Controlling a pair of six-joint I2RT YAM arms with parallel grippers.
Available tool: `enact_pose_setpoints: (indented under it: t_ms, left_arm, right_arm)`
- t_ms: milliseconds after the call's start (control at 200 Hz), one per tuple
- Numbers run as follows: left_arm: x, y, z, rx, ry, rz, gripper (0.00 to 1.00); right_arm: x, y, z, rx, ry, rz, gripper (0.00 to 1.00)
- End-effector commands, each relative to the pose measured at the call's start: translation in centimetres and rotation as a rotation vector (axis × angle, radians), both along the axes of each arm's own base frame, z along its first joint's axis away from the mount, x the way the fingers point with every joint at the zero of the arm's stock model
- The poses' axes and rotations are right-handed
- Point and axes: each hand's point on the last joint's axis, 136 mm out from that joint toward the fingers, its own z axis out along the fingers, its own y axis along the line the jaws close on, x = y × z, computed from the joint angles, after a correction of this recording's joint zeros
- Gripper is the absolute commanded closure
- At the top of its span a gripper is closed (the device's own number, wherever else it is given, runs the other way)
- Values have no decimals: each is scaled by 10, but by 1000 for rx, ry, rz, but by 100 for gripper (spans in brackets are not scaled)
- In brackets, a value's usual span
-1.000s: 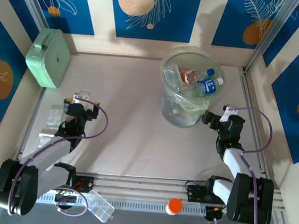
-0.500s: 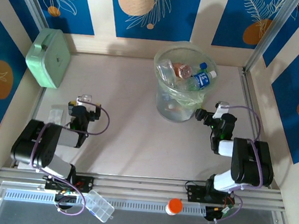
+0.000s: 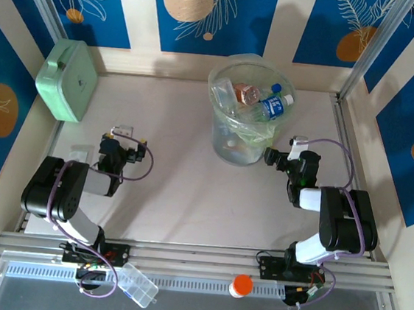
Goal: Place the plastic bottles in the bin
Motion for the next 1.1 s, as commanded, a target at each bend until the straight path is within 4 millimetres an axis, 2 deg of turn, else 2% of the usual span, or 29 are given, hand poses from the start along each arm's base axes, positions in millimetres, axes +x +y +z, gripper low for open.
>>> enact_pose_setpoints:
  t_ms: [0,165,230,1095]
  left_arm:
    - [5,-3,6,-23,-2,-42,1]
    - [8,-1,4,-37,13,-42,1]
    - [8,0,4,-38,15,-37,1]
    - [5,0,7,-37,-5,-40,1]
  right_arm:
    - [2,11,3,-1,-6,85,1]
    - [1,12,3,16,-6,109,1]
    - [3,6,2,11,1,68,1]
    - [2,7,2,-7,-2,63,1]
